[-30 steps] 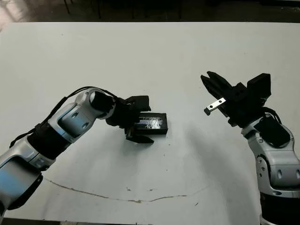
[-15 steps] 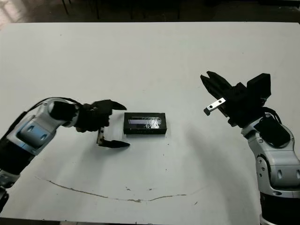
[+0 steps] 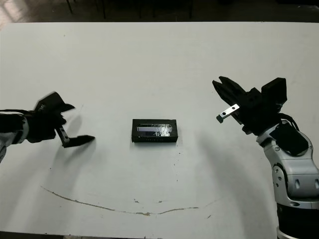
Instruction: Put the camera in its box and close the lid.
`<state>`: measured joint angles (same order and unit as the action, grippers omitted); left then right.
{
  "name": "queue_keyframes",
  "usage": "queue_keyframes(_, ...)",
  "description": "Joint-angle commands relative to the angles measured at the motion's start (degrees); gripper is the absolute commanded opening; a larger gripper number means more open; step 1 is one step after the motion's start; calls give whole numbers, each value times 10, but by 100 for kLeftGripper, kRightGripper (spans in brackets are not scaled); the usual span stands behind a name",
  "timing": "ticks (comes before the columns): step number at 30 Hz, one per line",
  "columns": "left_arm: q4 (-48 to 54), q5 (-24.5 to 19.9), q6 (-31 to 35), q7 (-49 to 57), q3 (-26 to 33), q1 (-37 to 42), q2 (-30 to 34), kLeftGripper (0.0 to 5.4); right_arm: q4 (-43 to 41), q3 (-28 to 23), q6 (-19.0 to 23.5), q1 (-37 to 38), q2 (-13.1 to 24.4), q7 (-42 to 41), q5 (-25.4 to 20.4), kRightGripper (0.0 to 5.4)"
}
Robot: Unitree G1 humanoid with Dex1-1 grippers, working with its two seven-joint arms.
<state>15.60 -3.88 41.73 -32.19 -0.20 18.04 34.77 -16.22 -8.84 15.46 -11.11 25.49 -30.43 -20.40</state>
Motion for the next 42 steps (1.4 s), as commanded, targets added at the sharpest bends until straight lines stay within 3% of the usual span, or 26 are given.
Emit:
queue_keyframes(1,34,14,-90,110,16,-33,-100,457,5,3,-5,2,0,-2,2,0)
queue_keyframes(4,62,44,-211,159,-15,-59,-145,380,4,1,0,4,1,0,0,0)
queue_keyframes(11,131,79,-250,170,-119,-48,-204,215,8,-2,7,0,2,3,-2,0)
queue_keyframes(14,125,82,-213,157,-159,-23,-224,144,15,-2,3,-2,-4,-3,-12,0)
queue_keyframes(20,130,30,-11,149,-191,-1,-285,5,6,-4,5,6,-4,0,-19,0)
queue_keyframes(29,60,46,138,182,-247,16,-309,2,12,1,-5,8,-13,1,-19,0)
queue_keyframes(34,9,14,211,134,-261,40,-285,2,0,6,-1,9,-12,9,-12,0)
queue_keyframes(42,15,-15,232,105,-265,21,-248,2,-8,2,8,15,-10,11,-18,0)
